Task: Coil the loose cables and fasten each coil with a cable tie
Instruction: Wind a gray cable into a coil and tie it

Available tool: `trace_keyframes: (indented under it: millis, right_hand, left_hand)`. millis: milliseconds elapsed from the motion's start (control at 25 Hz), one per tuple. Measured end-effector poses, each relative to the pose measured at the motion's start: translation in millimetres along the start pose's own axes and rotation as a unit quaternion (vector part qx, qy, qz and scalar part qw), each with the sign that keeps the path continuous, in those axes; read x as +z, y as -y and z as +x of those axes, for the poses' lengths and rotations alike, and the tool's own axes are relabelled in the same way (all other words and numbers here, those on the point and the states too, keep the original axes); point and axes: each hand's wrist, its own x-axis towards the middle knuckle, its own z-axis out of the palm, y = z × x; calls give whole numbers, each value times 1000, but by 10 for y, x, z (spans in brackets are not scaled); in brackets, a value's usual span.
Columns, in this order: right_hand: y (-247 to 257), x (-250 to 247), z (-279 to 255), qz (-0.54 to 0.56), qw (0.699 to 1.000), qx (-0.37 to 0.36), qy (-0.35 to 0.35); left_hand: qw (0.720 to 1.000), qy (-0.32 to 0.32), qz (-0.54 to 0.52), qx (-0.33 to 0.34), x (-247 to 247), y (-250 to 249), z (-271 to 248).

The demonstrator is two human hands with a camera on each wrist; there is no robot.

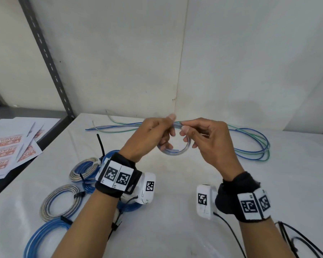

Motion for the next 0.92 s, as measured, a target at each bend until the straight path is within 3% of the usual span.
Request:
trace_keyframes:
  millis: [120,280,440,560,640,720,800,920]
  right_hand:
    - [3,-19,0,-18,1000,6,11]
    - [1,147,-24,106,989,5,-99]
    - [51,511,-95,154,977,17,-143]
    - [24,258,-12,120,987,-6,-105]
    - [-8,30,18,61,998,-5,-18]
    - [-16,-37,4,-12,999,-5,48]
    - [-15,-11,-5,-24,999,-7,45]
    - [13,47,5,54,998,-7,-40]
  left_hand:
    - [998,-8,45,49,75,48,-8]
    - [971,-151,-157,100,139,7,56]
    - [935,-216,-267,92,260,-15,51]
    - [959,-161,-229,43,168,-24,46]
    - [991,-80,-106,12,85,-20,34]
    - [999,-1,40,9,48,-2,-5]
    - [993,24,113,30,53,6,-33]
    - [996,-19,20,79,80,2,-26]
